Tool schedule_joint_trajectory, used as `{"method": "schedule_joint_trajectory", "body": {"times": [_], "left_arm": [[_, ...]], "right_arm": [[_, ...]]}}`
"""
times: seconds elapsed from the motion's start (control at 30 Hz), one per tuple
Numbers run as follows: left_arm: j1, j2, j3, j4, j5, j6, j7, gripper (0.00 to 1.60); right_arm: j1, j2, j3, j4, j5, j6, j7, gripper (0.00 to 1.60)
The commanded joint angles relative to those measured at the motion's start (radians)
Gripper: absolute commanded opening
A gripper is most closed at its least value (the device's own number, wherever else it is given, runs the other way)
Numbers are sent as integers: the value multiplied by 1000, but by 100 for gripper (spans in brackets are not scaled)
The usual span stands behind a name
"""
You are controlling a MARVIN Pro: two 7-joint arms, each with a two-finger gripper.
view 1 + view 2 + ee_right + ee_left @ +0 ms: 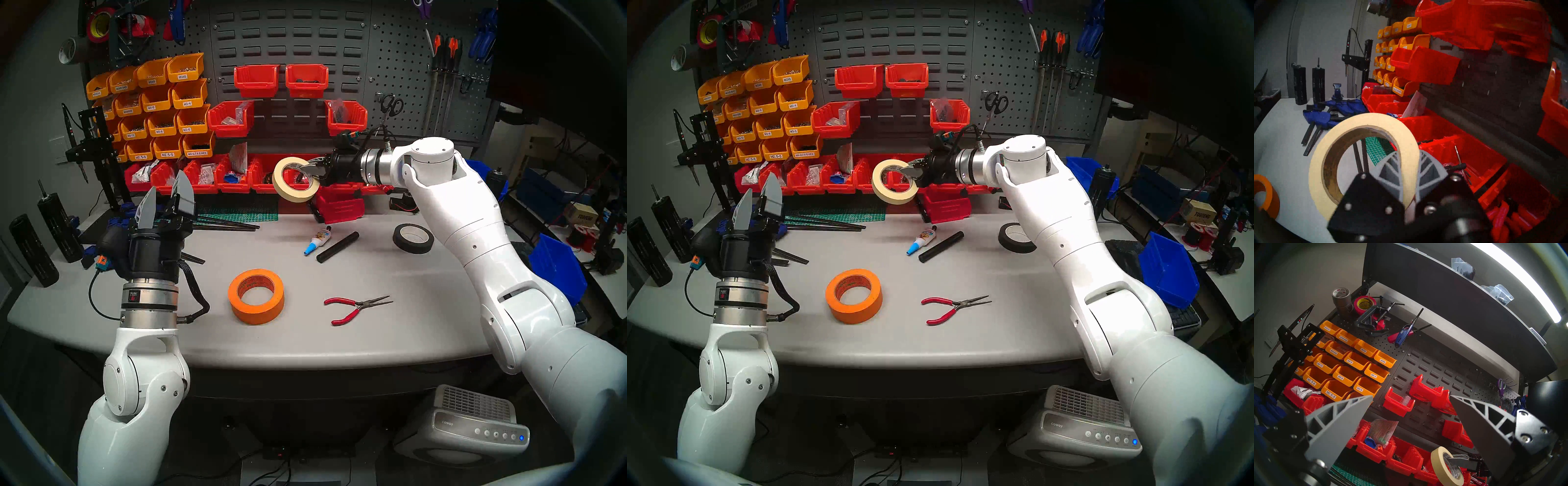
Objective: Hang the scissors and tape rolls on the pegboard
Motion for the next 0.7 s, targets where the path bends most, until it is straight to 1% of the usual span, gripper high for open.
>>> {"method": "schedule_joint_trajectory", "body": {"times": [0.0,0.03,0.07,0.37,0.4,0.53,0.67], "left_arm": [[-12,-1,-2,-26,0,-8,-4,160],[-12,-1,-2,-26,0,-8,-4,160],[-12,-1,-2,-25,0,-8,-4,160],[-12,0,-2,-24,0,-8,-4,160],[-12,0,-2,-24,0,-8,-4,160],[-12,0,-2,-24,0,-8,-4,160],[-12,0,-2,-24,0,-8,-4,160]], "right_arm": [[-27,45,78,-114,24,-56,-30,0],[-43,53,86,-138,26,-60,-33,0],[-47,51,94,-134,33,-68,-32,0],[-133,73,161,-246,43,-129,-79,0],[-139,73,166,-248,44,-135,-83,0],[-191,82,203,-308,47,-167,-116,0],[-250,91,252,-360,42,-209,-167,0]]}}
